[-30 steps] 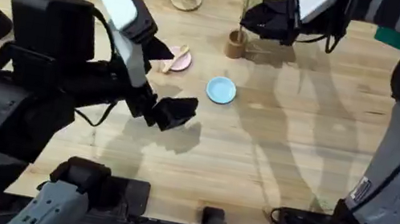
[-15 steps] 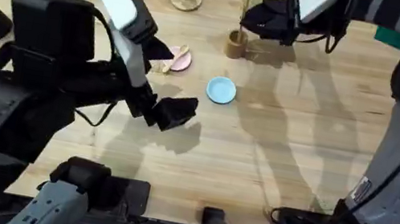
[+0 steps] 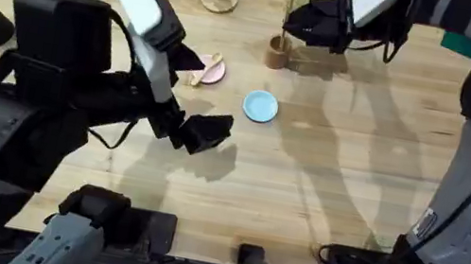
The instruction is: Pick up a utensil and set it on the pink plate, then put the other utensil in the container.
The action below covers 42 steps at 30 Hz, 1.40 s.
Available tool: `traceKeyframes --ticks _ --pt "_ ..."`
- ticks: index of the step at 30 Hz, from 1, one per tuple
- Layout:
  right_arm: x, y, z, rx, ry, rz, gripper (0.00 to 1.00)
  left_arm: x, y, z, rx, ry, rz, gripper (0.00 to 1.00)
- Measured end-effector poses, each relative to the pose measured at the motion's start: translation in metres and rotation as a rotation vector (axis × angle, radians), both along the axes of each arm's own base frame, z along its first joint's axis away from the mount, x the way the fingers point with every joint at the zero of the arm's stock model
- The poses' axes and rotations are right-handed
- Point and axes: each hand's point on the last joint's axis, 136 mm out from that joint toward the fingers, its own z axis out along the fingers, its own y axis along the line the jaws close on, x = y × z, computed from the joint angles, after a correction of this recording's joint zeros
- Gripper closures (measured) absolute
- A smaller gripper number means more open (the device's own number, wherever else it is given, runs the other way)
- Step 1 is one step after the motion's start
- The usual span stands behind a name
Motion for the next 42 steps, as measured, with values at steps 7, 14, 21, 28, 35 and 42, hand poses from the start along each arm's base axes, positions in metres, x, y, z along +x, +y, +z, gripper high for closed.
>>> traceKeyframes --ticks 7,14,21,28,35,42 --pt "0.000 0.000 -0.001 0.000 0.000 0.000 0.969 0.000 0.000 0.000 0.000 0.000 0.000 0.008" --pt "0.001 0.000 -0.023 -0.004 0.048 0.000 0.969 0.000 0.000 0.000 0.000 0.000 0.000 0.008" --pt "0.001 0.000 -0.034 -0.006 0.071 0.000 0.969 0.000 0.000 0.000 0.000 0.000 0.000 0.008" --pt "0.001 0.000 -0.034 -0.006 0.070 0.000 0.947 0.000 0.000 0.000 0.000 0.000 0.000 0.008" --pt "0.000 0.002 -0.034 -0.006 0.070 0.004 0.783 0.000 0.000 0.000 0.000 0.000 0.000 0.009" --pt "0.000 0.002 -0.034 -0.005 0.069 0.005 0.403 0.000 0.000 0.000 0.000 0.000 0.000 0.008"
